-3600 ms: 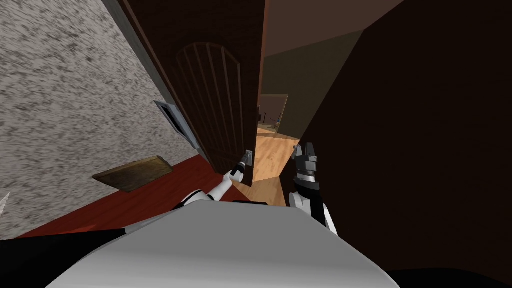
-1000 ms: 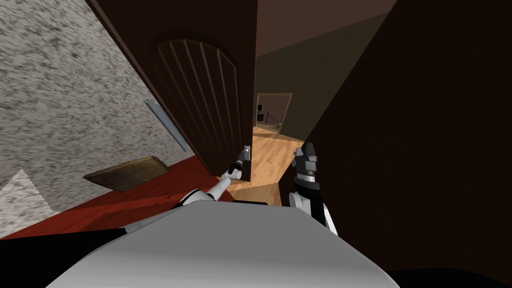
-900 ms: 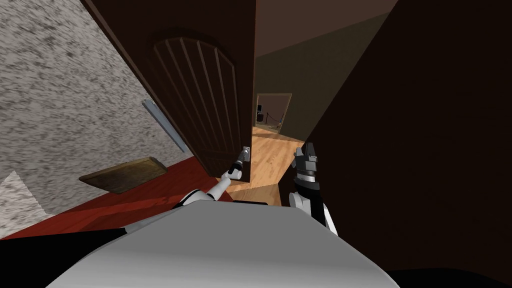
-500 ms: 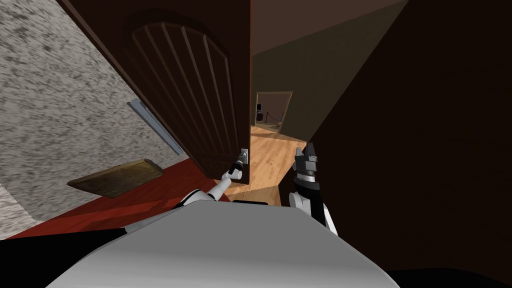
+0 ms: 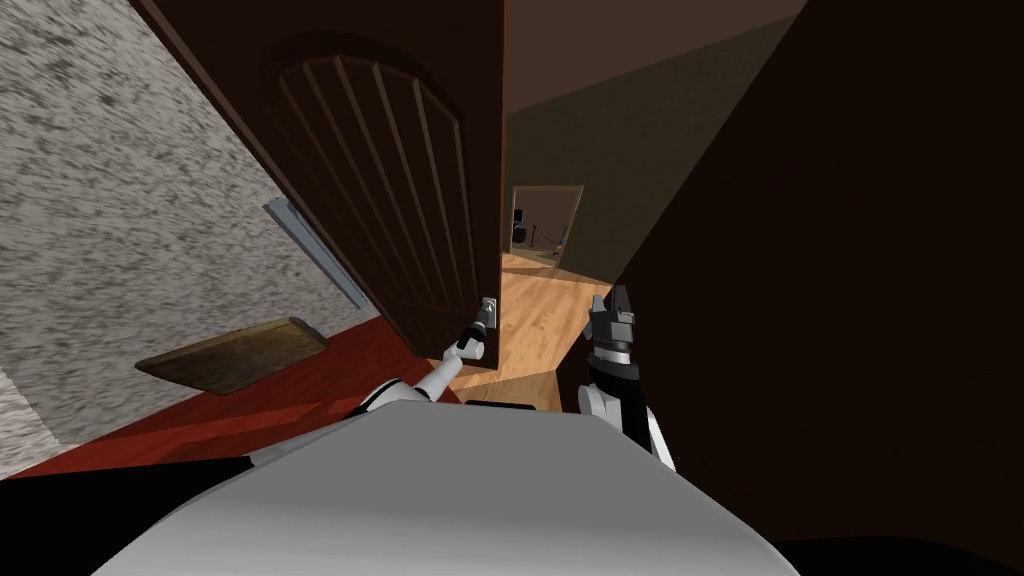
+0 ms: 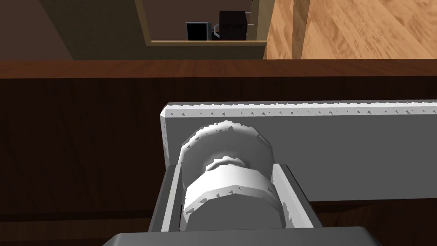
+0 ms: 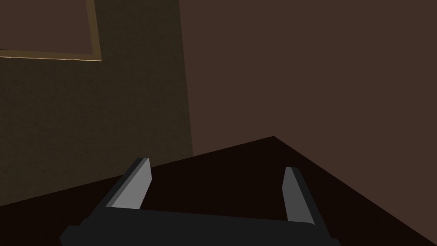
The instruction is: Push the door open
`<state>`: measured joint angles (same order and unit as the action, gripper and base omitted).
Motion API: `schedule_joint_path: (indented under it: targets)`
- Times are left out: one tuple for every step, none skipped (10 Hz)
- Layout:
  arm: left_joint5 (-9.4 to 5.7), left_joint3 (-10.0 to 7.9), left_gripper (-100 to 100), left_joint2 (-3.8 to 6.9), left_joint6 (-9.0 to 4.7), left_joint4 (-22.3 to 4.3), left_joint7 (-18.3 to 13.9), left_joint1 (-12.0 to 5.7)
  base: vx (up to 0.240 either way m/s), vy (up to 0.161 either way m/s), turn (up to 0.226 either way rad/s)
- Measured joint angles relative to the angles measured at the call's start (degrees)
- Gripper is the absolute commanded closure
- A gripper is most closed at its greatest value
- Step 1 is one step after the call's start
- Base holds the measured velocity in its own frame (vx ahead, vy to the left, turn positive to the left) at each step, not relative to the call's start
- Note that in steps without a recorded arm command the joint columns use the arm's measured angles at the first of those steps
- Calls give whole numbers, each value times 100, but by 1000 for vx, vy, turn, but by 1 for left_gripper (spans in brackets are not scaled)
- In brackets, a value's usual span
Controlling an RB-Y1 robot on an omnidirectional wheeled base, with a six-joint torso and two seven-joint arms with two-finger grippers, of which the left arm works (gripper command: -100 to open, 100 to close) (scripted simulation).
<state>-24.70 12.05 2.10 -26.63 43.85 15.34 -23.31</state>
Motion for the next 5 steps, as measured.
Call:
schedule_joint_path:
  targets:
    - [-2, -17, 100, 5, -4, -48, 24, 17, 180, 15, 71]
    - [-12, -57, 100, -9, 28, -91, 72, 6, 221, -9, 87]
    - [-14, -102, 100, -42, -27, -253, 123, -81, 187, -7, 46]
    - [-8, -144, 100, -9, 42, 86, 209, 111, 121, 27, 68]
    - [-24, -199, 100, 27, 30, -7, 228, -15, 179, 44, 204]
